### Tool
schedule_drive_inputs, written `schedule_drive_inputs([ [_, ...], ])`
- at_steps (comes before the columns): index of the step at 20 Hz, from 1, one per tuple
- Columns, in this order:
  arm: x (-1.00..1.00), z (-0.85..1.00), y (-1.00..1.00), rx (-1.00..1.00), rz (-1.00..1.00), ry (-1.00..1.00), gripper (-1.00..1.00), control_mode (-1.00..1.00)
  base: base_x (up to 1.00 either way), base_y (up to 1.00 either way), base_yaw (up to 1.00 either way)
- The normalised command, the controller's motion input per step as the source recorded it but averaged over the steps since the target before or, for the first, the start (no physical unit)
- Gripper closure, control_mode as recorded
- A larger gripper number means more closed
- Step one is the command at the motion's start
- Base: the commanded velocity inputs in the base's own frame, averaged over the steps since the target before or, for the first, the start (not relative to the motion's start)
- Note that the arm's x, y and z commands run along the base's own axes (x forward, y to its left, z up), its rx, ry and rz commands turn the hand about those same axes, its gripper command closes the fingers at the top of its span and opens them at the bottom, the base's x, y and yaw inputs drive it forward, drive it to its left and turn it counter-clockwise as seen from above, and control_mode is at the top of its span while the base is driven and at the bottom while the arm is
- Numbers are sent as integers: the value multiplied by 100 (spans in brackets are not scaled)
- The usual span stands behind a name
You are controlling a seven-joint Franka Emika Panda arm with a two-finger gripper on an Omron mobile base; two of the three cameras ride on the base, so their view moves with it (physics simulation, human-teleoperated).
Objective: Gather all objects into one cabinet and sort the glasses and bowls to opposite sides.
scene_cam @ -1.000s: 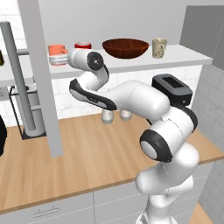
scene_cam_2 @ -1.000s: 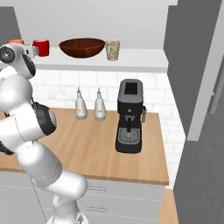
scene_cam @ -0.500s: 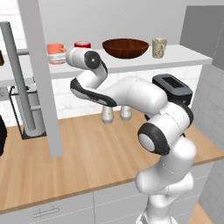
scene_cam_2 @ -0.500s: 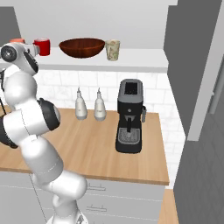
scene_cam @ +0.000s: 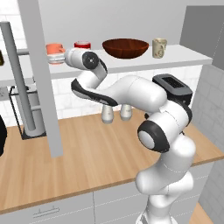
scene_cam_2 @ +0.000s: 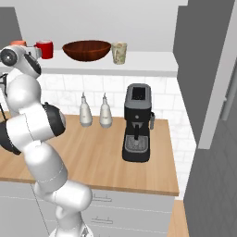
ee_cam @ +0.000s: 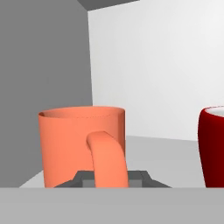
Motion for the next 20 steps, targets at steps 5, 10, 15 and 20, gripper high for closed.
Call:
schedule_drive_inputs([
  [5, 0, -1, 0, 0, 0, 0, 100, -100, 0, 0, 0],
  [10, 0, 0, 0, 0, 0, 0, 100, -100, 0, 0, 0],
  [15, 0, 0, 0, 0, 0, 0, 100, -100, 0, 0, 0],
  [20, 0, 0, 0, 0, 0, 0, -100, -100, 0, 0, 0],
])
